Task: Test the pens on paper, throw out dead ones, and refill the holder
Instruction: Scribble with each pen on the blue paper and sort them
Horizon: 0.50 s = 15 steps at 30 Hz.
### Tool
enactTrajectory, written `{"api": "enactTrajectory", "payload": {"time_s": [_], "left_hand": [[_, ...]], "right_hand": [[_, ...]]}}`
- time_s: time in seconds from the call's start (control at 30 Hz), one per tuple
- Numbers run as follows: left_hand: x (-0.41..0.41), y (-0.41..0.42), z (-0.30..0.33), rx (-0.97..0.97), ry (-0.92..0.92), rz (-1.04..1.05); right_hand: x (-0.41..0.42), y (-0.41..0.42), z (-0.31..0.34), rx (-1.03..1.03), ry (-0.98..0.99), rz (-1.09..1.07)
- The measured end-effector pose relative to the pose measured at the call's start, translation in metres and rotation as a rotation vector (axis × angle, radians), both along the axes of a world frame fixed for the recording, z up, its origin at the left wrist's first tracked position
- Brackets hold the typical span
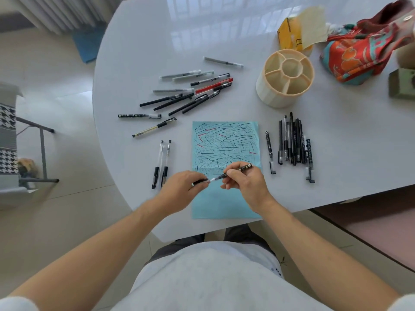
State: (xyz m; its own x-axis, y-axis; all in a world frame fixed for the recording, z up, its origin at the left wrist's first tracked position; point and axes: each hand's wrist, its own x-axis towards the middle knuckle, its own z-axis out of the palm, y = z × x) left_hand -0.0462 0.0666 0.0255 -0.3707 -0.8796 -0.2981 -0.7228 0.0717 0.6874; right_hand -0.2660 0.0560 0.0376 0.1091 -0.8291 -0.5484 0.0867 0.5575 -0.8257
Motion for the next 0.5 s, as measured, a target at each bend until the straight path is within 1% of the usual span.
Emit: {"api": "enactTrajectory", "payload": {"time_s": [0.17,0.37,0.5], "left_hand": [[-0.016,-0.005,0.009,0.097,0.000,-0.040],[-0.026,-0.009,0.014,0.165,0.036,0.051],[-0.029,-0.007,0.020,0.176,0.051,0.055]], "right_hand": [[-0.011,-0.002,0.002,-0.012,0.017,-0.041],[-0.021,-0.006,0.005,-0.045,-0.004,-0.129],[-0.022,-0.003,0.003,-0.031,-0.023,-0.081]]}}
